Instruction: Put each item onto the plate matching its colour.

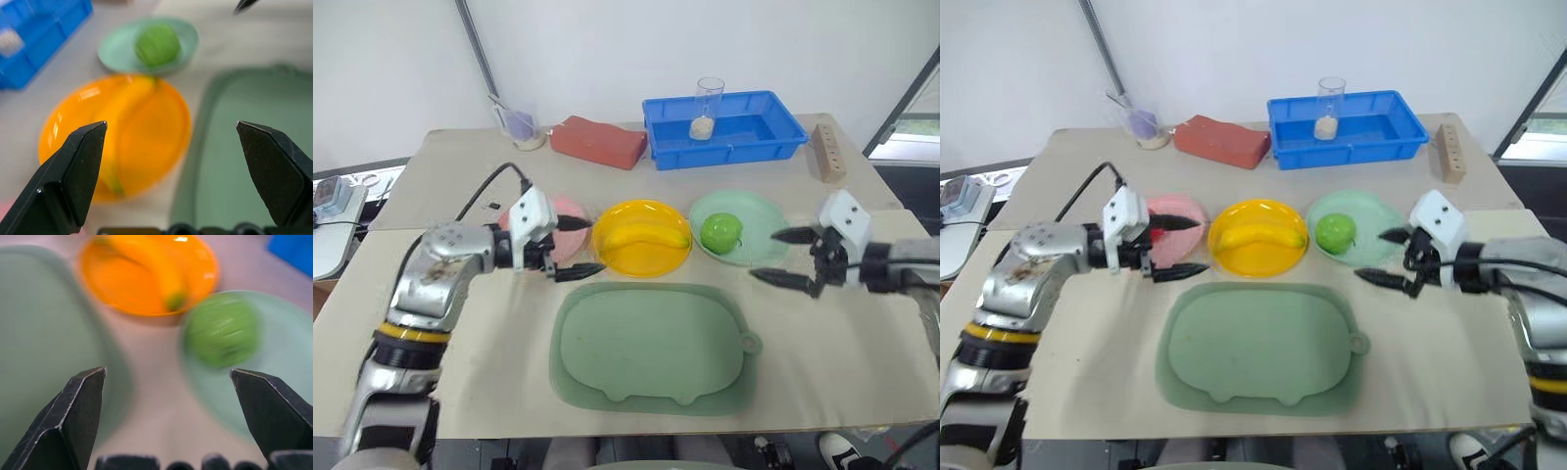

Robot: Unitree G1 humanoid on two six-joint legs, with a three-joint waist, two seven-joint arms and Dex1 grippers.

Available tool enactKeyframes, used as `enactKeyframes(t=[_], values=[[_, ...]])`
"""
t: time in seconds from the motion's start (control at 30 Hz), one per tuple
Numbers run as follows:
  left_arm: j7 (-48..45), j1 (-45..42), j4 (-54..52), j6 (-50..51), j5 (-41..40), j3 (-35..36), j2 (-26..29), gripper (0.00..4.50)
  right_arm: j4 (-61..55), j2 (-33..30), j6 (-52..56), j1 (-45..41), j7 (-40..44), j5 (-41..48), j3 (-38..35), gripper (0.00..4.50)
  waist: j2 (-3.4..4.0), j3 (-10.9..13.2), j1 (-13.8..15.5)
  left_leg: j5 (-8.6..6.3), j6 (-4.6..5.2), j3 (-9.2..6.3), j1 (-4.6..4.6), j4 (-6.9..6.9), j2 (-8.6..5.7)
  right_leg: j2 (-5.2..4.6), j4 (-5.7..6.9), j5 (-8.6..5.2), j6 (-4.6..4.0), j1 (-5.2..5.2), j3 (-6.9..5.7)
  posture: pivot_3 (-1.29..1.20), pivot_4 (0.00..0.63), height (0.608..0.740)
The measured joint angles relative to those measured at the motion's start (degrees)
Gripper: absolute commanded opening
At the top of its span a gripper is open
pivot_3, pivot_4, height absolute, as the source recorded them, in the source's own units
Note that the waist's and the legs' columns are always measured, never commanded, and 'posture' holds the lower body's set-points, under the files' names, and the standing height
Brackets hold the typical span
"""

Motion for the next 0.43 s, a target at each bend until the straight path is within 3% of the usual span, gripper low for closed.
enactKeyframes(t=[0.23,0.43], values=[[5.4,7.6,-4.2,1.5,-0.2,7.3,2.6,4.5,-7.9,0.3,4.1,3.7,-5.1,3.6,-4.5,4.49,-0.13,0.1,0.7,-0.21,-0.32,0.2,-0.01,0.06,-0.06,-0.23,-0.08,-0.14,-0.27,-0.12,-0.03,0.0,0.15,0.74],[7.7,8.4,-5.8,2.2,-0.7,7.9,1.9,4.5,-7.7,1.0,4.1,3.5,-7.7,4.1,-3.3,4.49,-0.2,0.1,1.4,-0.21,-0.32,0.3,-0.05,0.08,-0.05,-0.25,-0.14,-0.12,-0.29,-0.14,-0.01,0.0,0.15,0.74]])
